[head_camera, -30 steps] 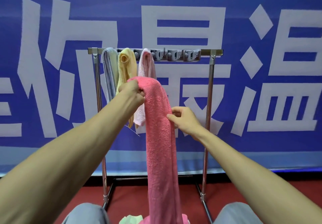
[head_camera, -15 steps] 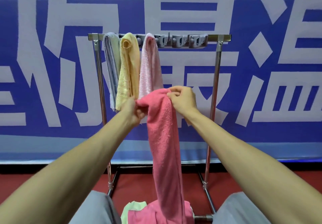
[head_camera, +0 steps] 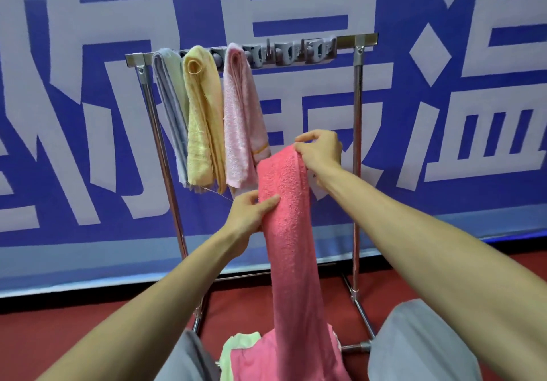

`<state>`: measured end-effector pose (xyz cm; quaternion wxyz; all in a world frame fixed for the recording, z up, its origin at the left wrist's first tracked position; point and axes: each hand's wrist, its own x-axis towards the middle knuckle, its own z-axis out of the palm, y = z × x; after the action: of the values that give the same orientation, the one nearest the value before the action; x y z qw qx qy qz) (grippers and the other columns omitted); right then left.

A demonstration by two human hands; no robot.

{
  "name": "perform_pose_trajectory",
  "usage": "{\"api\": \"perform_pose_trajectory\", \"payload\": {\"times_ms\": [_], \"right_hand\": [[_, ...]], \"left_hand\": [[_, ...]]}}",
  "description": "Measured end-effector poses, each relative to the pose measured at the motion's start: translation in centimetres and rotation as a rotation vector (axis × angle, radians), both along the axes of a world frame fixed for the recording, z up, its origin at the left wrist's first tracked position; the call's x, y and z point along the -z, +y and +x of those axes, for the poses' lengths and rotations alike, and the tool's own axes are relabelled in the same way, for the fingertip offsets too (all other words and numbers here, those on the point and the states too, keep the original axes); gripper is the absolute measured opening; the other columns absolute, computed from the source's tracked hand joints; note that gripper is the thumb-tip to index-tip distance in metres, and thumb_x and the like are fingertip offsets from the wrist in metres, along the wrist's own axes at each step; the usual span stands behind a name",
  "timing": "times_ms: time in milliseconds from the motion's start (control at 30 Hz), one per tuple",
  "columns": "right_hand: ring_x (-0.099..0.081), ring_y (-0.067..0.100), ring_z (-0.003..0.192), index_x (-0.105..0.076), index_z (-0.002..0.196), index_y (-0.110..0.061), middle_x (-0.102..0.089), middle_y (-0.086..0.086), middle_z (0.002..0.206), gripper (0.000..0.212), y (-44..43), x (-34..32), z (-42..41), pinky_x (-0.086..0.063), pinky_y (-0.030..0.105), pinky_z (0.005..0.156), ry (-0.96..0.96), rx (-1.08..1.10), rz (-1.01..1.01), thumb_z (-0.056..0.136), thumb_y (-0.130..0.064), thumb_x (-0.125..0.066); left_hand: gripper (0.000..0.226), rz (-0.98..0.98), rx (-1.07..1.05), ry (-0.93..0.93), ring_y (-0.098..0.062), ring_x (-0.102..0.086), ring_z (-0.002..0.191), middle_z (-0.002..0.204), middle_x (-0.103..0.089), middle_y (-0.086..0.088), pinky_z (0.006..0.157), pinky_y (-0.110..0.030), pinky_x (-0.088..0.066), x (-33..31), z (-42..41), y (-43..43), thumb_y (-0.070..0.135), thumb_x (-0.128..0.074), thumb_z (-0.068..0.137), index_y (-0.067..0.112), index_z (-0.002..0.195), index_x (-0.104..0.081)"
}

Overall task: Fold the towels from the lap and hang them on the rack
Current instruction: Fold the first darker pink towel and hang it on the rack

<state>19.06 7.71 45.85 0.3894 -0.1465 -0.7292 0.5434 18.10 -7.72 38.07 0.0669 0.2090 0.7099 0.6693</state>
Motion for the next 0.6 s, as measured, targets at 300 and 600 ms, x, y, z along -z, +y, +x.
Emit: {"api": "perform_pose_trajectory", "payload": {"times_ms": [300,600], "right_hand": [[-0.066,0.024,0.095,-0.068,0.101,-0.011,-0.069,0.008,0.106,0.022,2.8,2.2,0.1,-0.057,0.04,0.083,-0.177,-0.119,0.033,0.089,-0.027,-0.061],[-0.063,0.019,0.083,-0.062,0.118,-0.013,-0.067,0.004,0.094,0.044,3.3,3.7,1.8,-0.051,0.034,0.071,-0.151,-0.593,-0.224,0.096,-0.047,-0.045]], "left_hand": [[0.017,0.136,-0.042,0.086,-0.009,-0.067,0.072,0.087,-0.072,-0.001,0.059,-0.022,-0.052,-4.4,-0.7,2.8,0.016,-0.063,0.09,0.01,0.105,-0.069],[0.023,0.229,-0.236,-0.115,-0.023,-0.059,0.082,0.089,-0.063,-0.01,0.076,-0.037,-0.05,-8.8,-2.2,4.1,0.017,-0.07,0.084,0.003,0.101,-0.066]]}}
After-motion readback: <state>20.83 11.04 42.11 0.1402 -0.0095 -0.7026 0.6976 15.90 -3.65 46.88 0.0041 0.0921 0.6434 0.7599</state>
